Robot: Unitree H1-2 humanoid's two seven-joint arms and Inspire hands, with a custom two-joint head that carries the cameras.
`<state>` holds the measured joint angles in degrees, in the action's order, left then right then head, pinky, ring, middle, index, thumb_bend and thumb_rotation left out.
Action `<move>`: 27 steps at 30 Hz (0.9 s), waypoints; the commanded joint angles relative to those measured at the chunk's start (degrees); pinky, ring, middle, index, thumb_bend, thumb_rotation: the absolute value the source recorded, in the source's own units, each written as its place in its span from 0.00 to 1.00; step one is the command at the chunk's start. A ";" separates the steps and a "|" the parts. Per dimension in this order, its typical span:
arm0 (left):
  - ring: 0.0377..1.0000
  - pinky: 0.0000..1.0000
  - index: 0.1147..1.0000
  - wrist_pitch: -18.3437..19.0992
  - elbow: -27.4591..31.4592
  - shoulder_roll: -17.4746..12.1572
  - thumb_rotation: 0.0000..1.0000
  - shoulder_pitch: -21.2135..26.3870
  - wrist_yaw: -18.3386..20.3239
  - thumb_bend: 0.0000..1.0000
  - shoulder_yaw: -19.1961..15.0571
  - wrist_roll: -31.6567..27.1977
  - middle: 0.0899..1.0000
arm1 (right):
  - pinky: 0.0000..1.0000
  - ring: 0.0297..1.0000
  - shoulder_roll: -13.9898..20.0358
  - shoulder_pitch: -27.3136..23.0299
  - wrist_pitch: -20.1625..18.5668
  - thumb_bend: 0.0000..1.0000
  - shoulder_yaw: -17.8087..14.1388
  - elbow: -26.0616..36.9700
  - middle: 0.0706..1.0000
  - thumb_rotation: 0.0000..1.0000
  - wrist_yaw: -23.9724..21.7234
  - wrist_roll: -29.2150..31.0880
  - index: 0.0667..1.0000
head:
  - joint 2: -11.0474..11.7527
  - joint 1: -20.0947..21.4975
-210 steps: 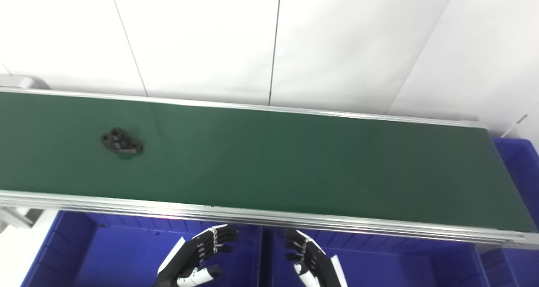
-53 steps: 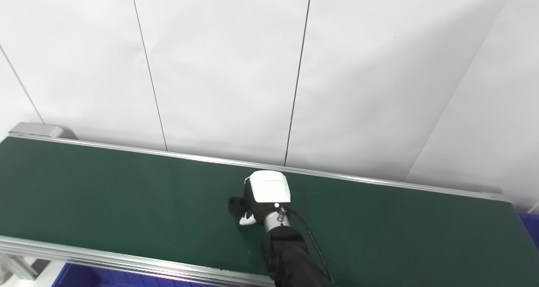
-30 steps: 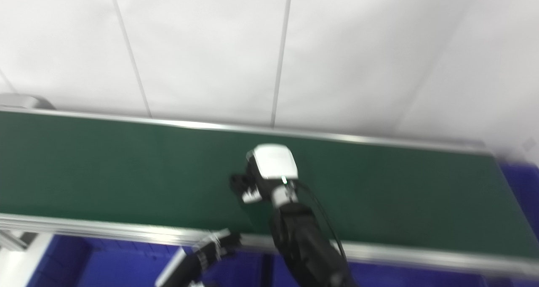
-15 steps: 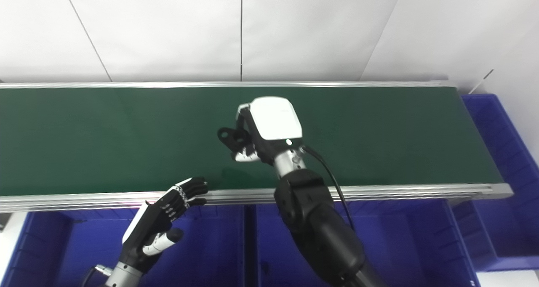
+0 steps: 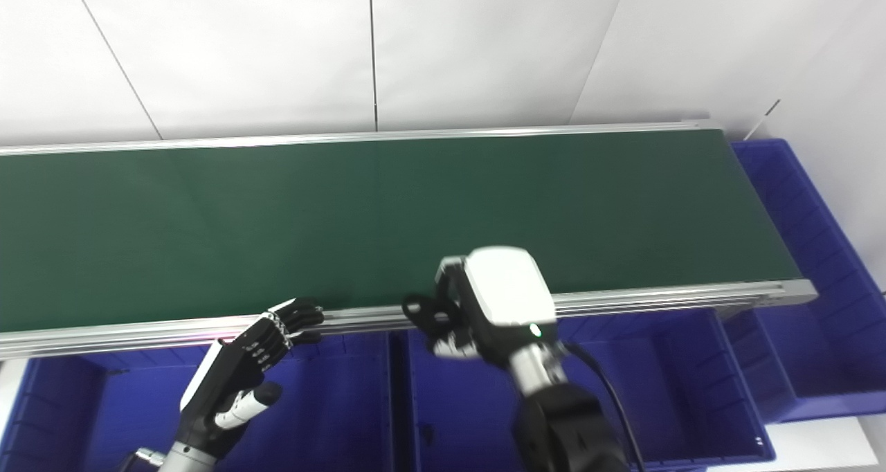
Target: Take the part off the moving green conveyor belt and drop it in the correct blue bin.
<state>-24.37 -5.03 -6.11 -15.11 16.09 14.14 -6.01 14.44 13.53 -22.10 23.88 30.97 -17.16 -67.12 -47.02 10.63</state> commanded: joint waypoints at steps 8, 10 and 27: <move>0.82 0.74 0.78 -1.29 1.28 -0.47 0.68 -0.08 0.95 0.79 -0.62 -0.55 0.80 | 0.14 0.19 1.18 7.26 5.63 0.51 -4.95 -3.84 0.26 0.15 8.52 2.39 0.45 | 0.28 0.83; 0.83 0.75 0.79 -1.16 1.41 -0.70 0.67 -0.04 1.41 0.79 -0.53 -1.38 0.80 | 0.15 0.19 1.12 7.56 5.94 0.51 -5.17 -5.22 0.26 0.15 9.61 2.39 0.45 | 0.26 1.03; 0.82 0.75 0.78 -1.89 1.46 -0.49 0.67 -0.41 1.36 0.79 -0.74 -1.24 0.79 | 0.86 0.86 -0.52 7.74 5.45 1.00 -4.71 -10.21 0.90 0.88 16.00 -3.48 0.86 | 0.28 -0.11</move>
<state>-24.39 -4.99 -6.85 -15.40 17.04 13.69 -7.19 13.88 21.22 -18.37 19.21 19.74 -2.67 -69.68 -46.67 10.55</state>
